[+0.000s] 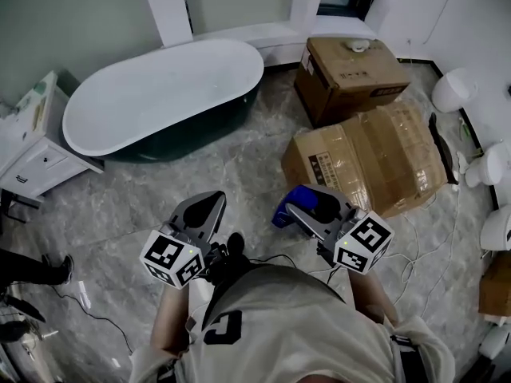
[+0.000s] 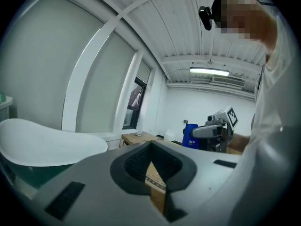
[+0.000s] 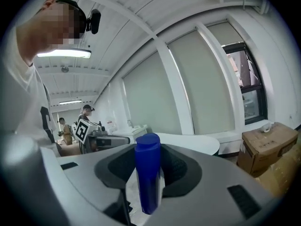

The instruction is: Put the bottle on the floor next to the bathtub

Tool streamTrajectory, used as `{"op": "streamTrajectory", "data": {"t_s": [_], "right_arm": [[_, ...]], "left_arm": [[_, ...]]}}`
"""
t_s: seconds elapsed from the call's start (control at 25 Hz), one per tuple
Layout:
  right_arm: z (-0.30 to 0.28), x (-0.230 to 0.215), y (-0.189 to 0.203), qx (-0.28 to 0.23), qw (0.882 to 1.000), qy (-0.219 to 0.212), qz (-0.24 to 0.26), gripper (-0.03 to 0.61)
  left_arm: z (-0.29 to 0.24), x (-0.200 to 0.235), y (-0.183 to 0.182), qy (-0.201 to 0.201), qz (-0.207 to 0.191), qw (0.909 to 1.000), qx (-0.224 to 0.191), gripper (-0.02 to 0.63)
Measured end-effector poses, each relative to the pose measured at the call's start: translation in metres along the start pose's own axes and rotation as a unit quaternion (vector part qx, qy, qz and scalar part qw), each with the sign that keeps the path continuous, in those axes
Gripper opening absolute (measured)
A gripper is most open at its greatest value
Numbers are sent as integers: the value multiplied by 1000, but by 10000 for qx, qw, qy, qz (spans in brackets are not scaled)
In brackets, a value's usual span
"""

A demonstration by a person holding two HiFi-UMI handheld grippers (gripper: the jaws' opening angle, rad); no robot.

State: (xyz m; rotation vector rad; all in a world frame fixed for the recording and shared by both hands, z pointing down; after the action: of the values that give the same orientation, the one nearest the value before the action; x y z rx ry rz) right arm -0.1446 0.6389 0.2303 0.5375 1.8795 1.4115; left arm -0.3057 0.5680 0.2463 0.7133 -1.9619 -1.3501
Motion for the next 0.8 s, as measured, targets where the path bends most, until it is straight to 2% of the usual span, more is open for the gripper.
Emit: {"op": "streamTrajectory", "data": {"t_s": [0.32,0.48,0.8], "right_arm": [[-75,-36,-19,460,9971,597,113,161],[-110,-47,-26,610,9956,708,77,161],[-141,-73,-34,811,9926,905,10,161]], "left_arm": [[-14,82,-16,207,104,9997,-79,57],[-16,116,-24,209,18,9997,-96,57],[-24,147,-35,51,-239,9993,-292,57]]}}
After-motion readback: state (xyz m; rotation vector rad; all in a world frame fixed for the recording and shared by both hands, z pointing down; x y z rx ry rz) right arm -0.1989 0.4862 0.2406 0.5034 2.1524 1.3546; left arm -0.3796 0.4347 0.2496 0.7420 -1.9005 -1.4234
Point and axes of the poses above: the fingertips, and each gripper's own axes: z backward along the fingers, x to its left, y out of its underside, the point moved 3 cm from there along z, backward along the fingers, and after that the axes turned 15 degrees about -y, right-handed, at the moved point
